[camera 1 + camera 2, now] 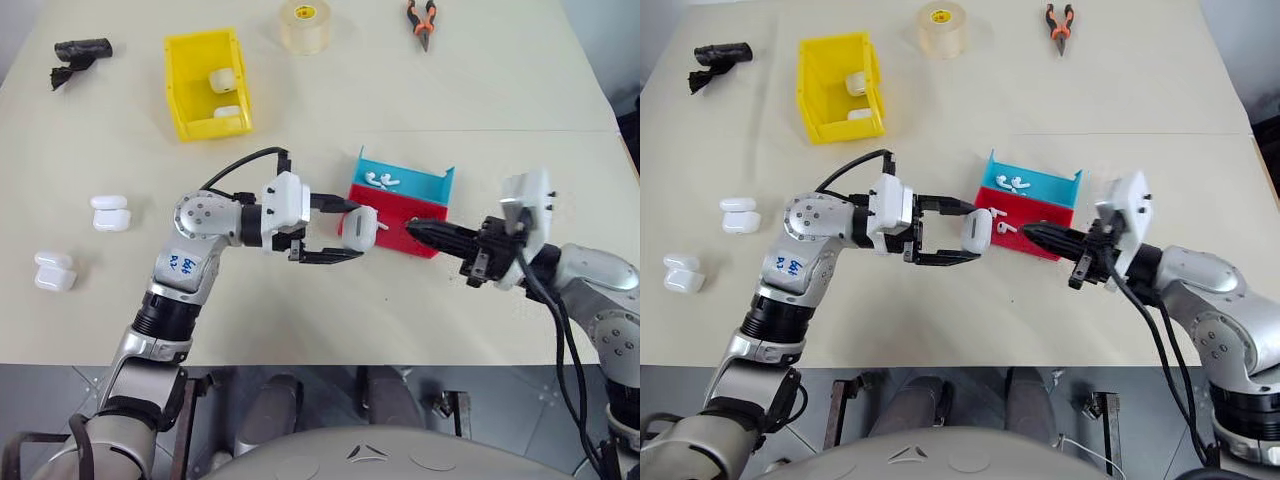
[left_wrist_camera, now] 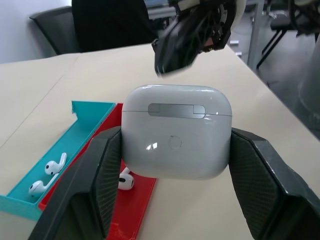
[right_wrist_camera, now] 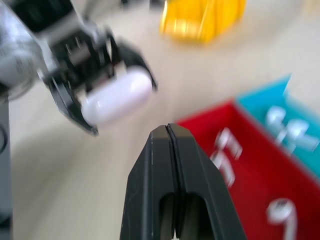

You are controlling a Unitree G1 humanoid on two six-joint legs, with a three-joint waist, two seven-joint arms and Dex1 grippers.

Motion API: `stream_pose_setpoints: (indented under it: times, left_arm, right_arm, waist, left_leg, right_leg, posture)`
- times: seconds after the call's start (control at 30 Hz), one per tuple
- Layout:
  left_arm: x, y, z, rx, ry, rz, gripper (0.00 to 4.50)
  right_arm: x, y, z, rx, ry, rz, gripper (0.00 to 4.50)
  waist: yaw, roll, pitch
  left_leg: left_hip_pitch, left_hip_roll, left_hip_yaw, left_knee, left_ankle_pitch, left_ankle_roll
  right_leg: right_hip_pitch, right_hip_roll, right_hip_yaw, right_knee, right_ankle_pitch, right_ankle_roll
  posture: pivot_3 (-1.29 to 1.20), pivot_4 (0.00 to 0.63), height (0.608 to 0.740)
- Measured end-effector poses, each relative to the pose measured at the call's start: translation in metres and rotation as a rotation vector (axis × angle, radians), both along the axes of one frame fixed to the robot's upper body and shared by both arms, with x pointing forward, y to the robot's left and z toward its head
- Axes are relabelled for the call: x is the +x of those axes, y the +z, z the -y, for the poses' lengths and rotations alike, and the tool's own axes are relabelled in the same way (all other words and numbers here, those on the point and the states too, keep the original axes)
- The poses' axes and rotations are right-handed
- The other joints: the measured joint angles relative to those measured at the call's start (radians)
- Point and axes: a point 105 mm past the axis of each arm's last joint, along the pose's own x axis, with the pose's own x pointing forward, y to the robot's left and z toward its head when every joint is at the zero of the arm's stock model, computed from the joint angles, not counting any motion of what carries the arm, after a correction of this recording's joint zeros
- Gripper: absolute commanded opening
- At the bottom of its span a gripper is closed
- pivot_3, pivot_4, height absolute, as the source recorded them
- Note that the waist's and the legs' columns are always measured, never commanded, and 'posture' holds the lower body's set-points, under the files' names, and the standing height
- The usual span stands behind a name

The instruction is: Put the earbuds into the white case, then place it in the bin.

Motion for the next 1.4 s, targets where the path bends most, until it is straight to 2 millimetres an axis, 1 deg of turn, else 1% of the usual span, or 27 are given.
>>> stream_pose_setpoints:
  times: [0.07, 0.1, 0.2, 0.23, 0.27, 0.33, 0.37, 0.43, 0.47, 0.5, 0.53, 0.63, 0.7, 0.73, 0.77, 0.83, 0.93, 1.03, 1.1, 1.17, 1.27, 1.3, 1.4]
  left_arm:
    - [0.009, -0.001, -0.015, -0.062, 0.118, -0.042, 2.8]
    - [0.014, 0.001, -0.021, -0.087, 0.176, -0.054, 2.8]
    - [0.032, 0.009, -0.038, -0.194, 0.366, -0.083, 2.8]
    - [0.04, 0.009, -0.046, -0.218, 0.462, -0.105, 2.8]
    - [0.049, 0.006, -0.056, -0.22, 0.566, -0.124, 2.8]
    - [0.063, 0.003, -0.076, -0.259, 0.744, -0.165, 2.8]
    - [0.068, 0.003, -0.082, -0.282, 0.8, -0.178, 2.8]
    - [0.078, 0.009, -0.088, -0.307, 0.862, -0.175, 2.8]
    - [0.085, 0.015, -0.09, -0.324, 0.889, -0.167, 2.8]
    - [0.094, 0.025, -0.092, -0.346, 0.919, -0.152, 2.8]
    - [0.098, 0.031, -0.093, -0.36, 0.932, -0.139, 2.8]
    - [0.124, 0.051, -0.096, -0.38, 1.001, -0.094, 2.8]
    - [0.142, 0.06, -0.104, -0.376, 1.083, -0.063, 2.8]
    - [0.149, 0.062, -0.108, -0.372, 1.125, -0.056, 2.8]
    - [0.156, 0.061, -0.113, -0.363, 1.173, -0.058, 2.8]
    - [0.166, 0.054, -0.126, -0.338, 1.271, -0.082, 2.8]
    - [0.173, 0.039, -0.14, -0.308, 1.36, -0.119, 2.8]
    - [0.177, 0.03, -0.149, -0.295, 1.398, -0.153, 2.8]
    - [0.178, 0.028, -0.149, -0.293, 1.386, -0.174, 2.8]
    - [0.179, 0.027, -0.149, -0.286, 1.371, -0.184, 3.53]
    - [0.18, 0.027, -0.145, -0.279, 1.334, -0.195, 4.31]
    - [0.179, 0.027, -0.143, -0.277, 1.319, -0.195, 4.47]
    - [0.179, 0.03, -0.142, -0.272, 1.288, -0.18, 4.47]
  right_arm:
    - [-0.003, -0.002, 0.003, 0.0, -0.019, 0.093, 0.37]
    - [-0.002, 0.0, 0.003, 0.004, -0.029, 0.132, 0.62]
    - [-0.002, 0.009, 0.001, 0.032, -0.057, 0.241, 1.59]
    - [-0.002, 0.011, 0.001, 0.021, -0.071, 0.272, 1.88]
    - [-0.002, 0.013, 0.001, 0.011, -0.081, 0.296, 2.28]
    - [-0.001, 0.014, 0.002, -0.004, -0.099, 0.321, 2.94]
    - [0.0, 0.014, 0.003, -0.008, -0.107, 0.323, 3.28]
    - [0.001, 0.015, 0.003, -0.01, -0.116, 0.327, 3.91]
    - [0.001, 0.016, 0.003, -0.014, -0.12, 0.329, 4.23]
    - [0.003, 0.018, 0.002, -0.016, -0.122, 0.337, 4.45]
    - [0.004, 0.02, 0.002, -0.016, -0.121, 0.344, 4.45]
    - [0.008, 0.026, -0.003, -0.011, -0.117, 0.348, 4.45]
    - [0.01, 0.028, -0.008, -0.009, -0.108, 0.346, 4.45]
    - [0.01, 0.027, -0.009, -0.009, -0.107, 0.341, 4.45]
    - [0.011, 0.027, -0.009, -0.009, -0.108, 0.333, 4.45]
    - [0.012, 0.026, -0.01, -0.008, -0.11, 0.323, 4.45]
    - [0.013, 0.028, -0.011, -0.006, -0.117, 0.322, 4.45]
    - [0.013, 0.03, -0.013, -0.003, -0.121, 0.327, 4.45]
    - [0.012, 0.032, -0.014, 0.0, -0.121, 0.332, 4.45]
    - [0.01, 0.032, -0.015, 0.001, -0.116, 0.338, 4.5]
    - [0.01, 0.03, -0.015, 0.003, -0.117, 0.33, 4.5]
    - [0.009, 0.029, -0.015, 0.003, -0.116, 0.329, 4.5]
    - [0.008, 0.025, -0.014, 0.0, -0.111, 0.316, 4.5]
  waist:
    - [-0.001, 0.0, 0.0]
    - [0.0, 0.0, 0.0]
    - [0.002, 0.0, 0.0]
    - [0.003, 0.0, 0.0]
    - [0.003, 0.0, 0.0]
    - [0.003, 0.0, 0.0]
    - [0.004, 0.0, 0.0]
    - [0.006, 0.0, 0.0]
    - [0.006, 0.0, 0.0]
    - [0.005, -0.001, 0.0]
    - [0.003, -0.001, 0.0]
    - [0.003, -0.001, 0.0]
    - [0.003, -0.001, 0.0]
    - [0.002, -0.001, 0.0]
    - [0.002, -0.001, 0.0]
    - [0.0, -0.001, 0.0]
    - [0.0, -0.002, 0.0]
    - [0.0, -0.004, 0.0]
    - [0.002, -0.005, -0.001]
    - [0.001, -0.006, -0.001]
    - [0.001, -0.008, -0.001]
    - [0.001, -0.008, -0.001]
    - [0.001, -0.008, -0.001]
  left_leg:
    - [0.0, 0.0, 0.0, 0.0, 0.0, 0.0]
    - [0.0, 0.0, 0.0, 0.0, 0.0, 0.0]
    - [0.0, -0.001, 0.0, 0.001, 0.0, 0.0]
    - [0.0, -0.001, -0.001, 0.001, 0.0, 0.0]
    - [0.0, -0.001, -0.001, 0.001, 0.0, 0.0]
    - [0.0, -0.002, -0.001, 0.001, 0.0, 0.0]
    - [0.0, -0.001, -0.001, 0.001, 0.0, 0.0]
    - [0.0, -0.002, -0.002, 0.001, 0.0, 0.0]
    - [0.0, -0.002, -0.002, 0.001, 0.0, 0.0]
    - [0.0, -0.002, -0.001, 0.001, 0.0, 0.0]
    - [0.0, -0.002, -0.001, 0.001, 0.0, 0.0]
    - [0.0, -0.002, 0.0, 0.001, 0.0, 0.0]
    - [0.0, -0.003, 0.0, 0.001, 0.0, 0.0]
    - [0.0, -0.003, 0.0, 0.001, 0.0, 0.0]
    - [0.0, -0.003, 0.0, 0.001, 0.0, 0.0]
    - [0.0, -0.006, 0.001, 0.002, 0.0, 0.0]
    - [-0.001, -0.008, 0.0, 0.002, 0.0, 0.0]
    - [-0.002, -0.01, 0.0, 0.002, 0.0, 0.0]
    - [-0.002, -0.013, -0.001, 0.002, 0.0, 0.0]
    - [-0.003, -0.016, -0.001, 0.002, 0.001, 0.001]
    - [-0.003, -0.017, -0.001, 0.002, 0.001, 0.003]
    - [-0.003, -0.018, -0.001, 0.002, 0.001, 0.005]
    - [-0.003, -0.018, -0.001, 0.002, 0.0, 0.005]
  right_leg:
    - [-0.001, 0.0, 0.0, 0.0, 0.0, 0.0]
    - [0.0, 0.0, 0.0, 0.0, 0.0, 0.0]
    - [0.0, 0.0, 0.0, 0.0, 0.0, 0.0]
    - [0.0, -0.001, 0.0, 0.001, 0.0, 0.0]
    - [0.0, -0.001, 0.0, 0.001, 0.0, 0.0]
    - [0.0, -0.001, 0.001, 0.001, 0.0, 0.001]
    - [0.0, 0.0, 0.001, 0.001, 0.0, 0.001]
    - [0.0, -0.001, 0.0, 0.0, 0.0, 0.001]
    - [0.0, -0.001, 0.0, 0.001, 0.0, 0.001]
    - [0.0, -0.001, 0.0, 0.0, 0.0, 0.001]
    - [0.0, -0.001, 0.0, 0.0, 0.0, 0.001]
    - [-0.001, 0.0, 0.0, 0.0, 0.0, 0.001]
    - [-0.001, 0.0, 0.0, 0.001, 0.0, 0.001]
    - [-0.001, -0.001, 0.0, 0.002, 0.0, 0.001]
    - [-0.001, -0.001, 0.0, 0.002, 0.0, 0.001]
    - [-0.003, -0.001, 0.0, 0.004, 0.0, 0.001]
    - [-0.006, -0.002, 0.0, 0.007, 0.0, 0.001]
    - [-0.01, -0.005, 0.001, 0.012, 0.001, 0.001]
    - [-0.012, -0.008, 0.0, 0.015, 0.001, 0.001]
    - [-0.014, -0.011, 0.0, 0.017, 0.001, 0.001]
    - [-0.014, -0.014, 0.0, 0.017, 0.001, 0.001]
    - [-0.015, -0.015, 0.0, 0.017, 0.001, 0.001]
    - [-0.015, -0.015, 0.0, 0.017, 0.001, 0.001]
  posture:
    - [0.0, 0.15, 0.74]
    - [0.0, 0.15, 0.74]
    - [0.0, 0.15, 0.74]
    - [0.0, 0.15, 0.74]
    - [0.0, 0.15, 0.74]
    - [0.0, 0.15, 0.74]
    - [0.0, 0.15, 0.74]
    - [0.0, 0.15, 0.74]
    - [0.0, 0.15, 0.74]
    - [0.0, 0.15, 0.74]
    - [0.0, 0.15, 0.74]
    - [0.0, 0.15, 0.74]
    - [0.0, 0.15, 0.74]
    - [0.0, 0.15, 0.74]
    - [0.0, 0.15, 0.74]
    - [0.0, 0.15, 0.74]
    - [0.0, 0.15, 0.74]
    - [0.0, 0.15, 0.74]
    - [0.0, 0.15, 0.74]
    - [0.0, 0.15, 0.74]
    - [0.0, 0.15, 0.74]
    - [0.0, 0.15, 0.74]
    - [0.0, 0.15, 0.74]
